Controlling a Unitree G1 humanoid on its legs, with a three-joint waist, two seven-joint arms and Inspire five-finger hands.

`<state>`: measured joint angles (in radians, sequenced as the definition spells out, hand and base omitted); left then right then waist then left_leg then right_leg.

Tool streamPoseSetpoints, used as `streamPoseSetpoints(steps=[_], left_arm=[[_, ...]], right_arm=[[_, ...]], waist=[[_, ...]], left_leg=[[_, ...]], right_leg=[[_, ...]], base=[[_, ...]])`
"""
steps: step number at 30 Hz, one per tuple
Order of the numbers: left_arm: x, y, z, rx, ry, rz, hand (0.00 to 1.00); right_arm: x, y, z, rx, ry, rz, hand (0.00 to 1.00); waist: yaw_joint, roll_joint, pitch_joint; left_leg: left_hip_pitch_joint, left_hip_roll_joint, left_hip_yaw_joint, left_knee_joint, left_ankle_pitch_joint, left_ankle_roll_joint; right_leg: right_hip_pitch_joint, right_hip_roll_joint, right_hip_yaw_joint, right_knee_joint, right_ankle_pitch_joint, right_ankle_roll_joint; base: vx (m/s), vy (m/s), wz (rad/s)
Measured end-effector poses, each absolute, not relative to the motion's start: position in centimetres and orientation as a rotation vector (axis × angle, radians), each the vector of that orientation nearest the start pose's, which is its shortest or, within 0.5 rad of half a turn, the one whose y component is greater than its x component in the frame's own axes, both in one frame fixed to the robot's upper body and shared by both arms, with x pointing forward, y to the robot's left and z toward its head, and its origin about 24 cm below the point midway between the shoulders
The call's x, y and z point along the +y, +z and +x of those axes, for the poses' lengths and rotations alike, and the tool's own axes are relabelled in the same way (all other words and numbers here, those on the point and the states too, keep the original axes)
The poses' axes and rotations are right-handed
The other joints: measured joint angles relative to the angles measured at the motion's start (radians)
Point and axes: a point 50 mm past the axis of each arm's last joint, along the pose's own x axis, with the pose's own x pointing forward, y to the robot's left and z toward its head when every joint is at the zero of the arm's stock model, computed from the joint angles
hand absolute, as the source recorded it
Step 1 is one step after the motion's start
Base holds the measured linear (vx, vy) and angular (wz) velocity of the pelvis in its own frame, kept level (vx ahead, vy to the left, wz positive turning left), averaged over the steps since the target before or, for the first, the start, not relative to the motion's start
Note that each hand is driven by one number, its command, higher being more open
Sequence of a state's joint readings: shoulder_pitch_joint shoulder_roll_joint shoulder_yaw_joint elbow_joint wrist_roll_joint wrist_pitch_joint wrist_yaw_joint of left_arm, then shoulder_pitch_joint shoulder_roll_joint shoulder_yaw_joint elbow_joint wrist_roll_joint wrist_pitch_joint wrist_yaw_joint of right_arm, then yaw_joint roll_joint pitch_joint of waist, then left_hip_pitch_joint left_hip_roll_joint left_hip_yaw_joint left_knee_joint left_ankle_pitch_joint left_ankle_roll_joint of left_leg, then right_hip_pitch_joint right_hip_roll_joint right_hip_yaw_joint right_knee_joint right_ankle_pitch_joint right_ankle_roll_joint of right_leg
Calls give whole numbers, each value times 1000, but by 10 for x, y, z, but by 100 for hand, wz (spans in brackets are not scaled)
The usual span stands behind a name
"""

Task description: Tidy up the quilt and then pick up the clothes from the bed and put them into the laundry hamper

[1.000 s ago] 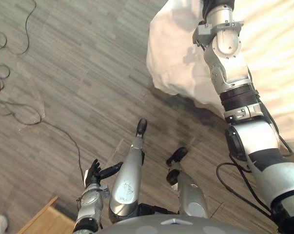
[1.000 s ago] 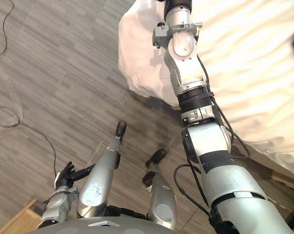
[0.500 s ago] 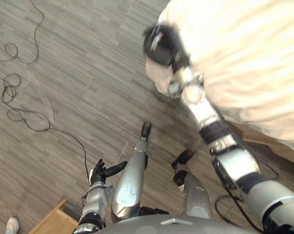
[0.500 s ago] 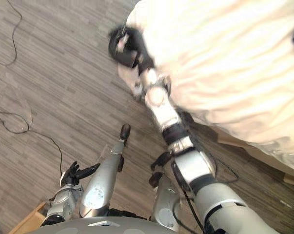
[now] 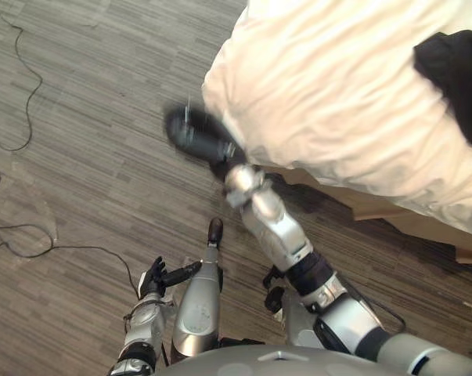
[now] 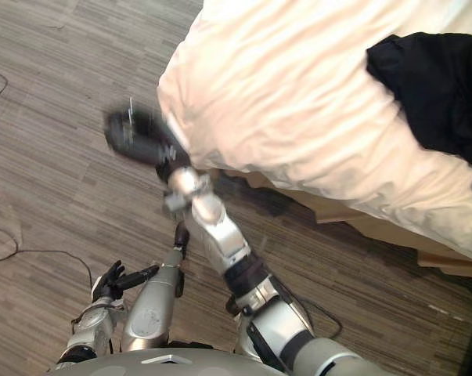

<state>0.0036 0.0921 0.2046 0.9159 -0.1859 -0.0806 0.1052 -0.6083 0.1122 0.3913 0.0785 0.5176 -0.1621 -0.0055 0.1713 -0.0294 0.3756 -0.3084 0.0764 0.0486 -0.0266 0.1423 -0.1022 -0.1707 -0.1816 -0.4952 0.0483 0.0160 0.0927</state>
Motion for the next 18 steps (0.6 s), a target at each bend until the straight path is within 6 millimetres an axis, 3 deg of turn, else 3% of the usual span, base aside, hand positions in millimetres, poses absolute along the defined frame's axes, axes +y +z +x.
streamPoseSetpoints(steps=[2,5,6,8,10,12,16,18], left_arm=[[223,-134,145,838,434,-114,100],[223,-135,143,845,432,-115,100],[223,-135,141,848,433,-115,100],[221,-135,142,848,423,-121,100],[215,-135,144,841,411,-137,100],[207,-136,144,838,397,-157,100],[204,-138,141,848,389,-163,100],[204,-138,140,848,388,-161,100]], right_arm=[[-18,240,292,-678,606,659,0],[-38,249,298,-738,510,707,0],[-44,245,304,-723,467,705,0],[-57,230,319,-658,384,668,0],[-75,209,338,-564,276,622,0],[-103,182,360,-424,132,554,0],[-142,149,370,-298,-4,442,0],[-142,139,364,-286,-2,403,0]], waist=[[-14,-8,-22],[-23,-2,-34],[-40,4,-33],[-41,15,-31],[-41,46,-23],[-41,95,0],[-51,135,20],[-76,135,20]], left_leg=[[25,-9,19,-1,9,13],[34,-13,37,-1,8,13],[34,-14,40,-1,8,13],[34,-12,53,-1,8,13],[34,-13,62,-1,8,13],[33,-13,86,-1,10,15],[33,-11,122,-23,19,28],[44,-12,142,-29,19,28]], right_leg=[[15,-8,14,-2,8,11],[14,-15,40,1,14,14],[11,-16,44,1,16,14],[-4,-17,65,5,20,14],[-14,-19,79,10,24,15],[-40,-24,109,30,28,14],[-77,-21,152,30,44,12],[-75,-20,173,18,55,15]], base=[[48,33,-13],[41,21,-20],[36,22,-16],[-14,24,-24],[-34,27,-24],[-52,31,-31],[-25,15,-32],[18,19,-26]])
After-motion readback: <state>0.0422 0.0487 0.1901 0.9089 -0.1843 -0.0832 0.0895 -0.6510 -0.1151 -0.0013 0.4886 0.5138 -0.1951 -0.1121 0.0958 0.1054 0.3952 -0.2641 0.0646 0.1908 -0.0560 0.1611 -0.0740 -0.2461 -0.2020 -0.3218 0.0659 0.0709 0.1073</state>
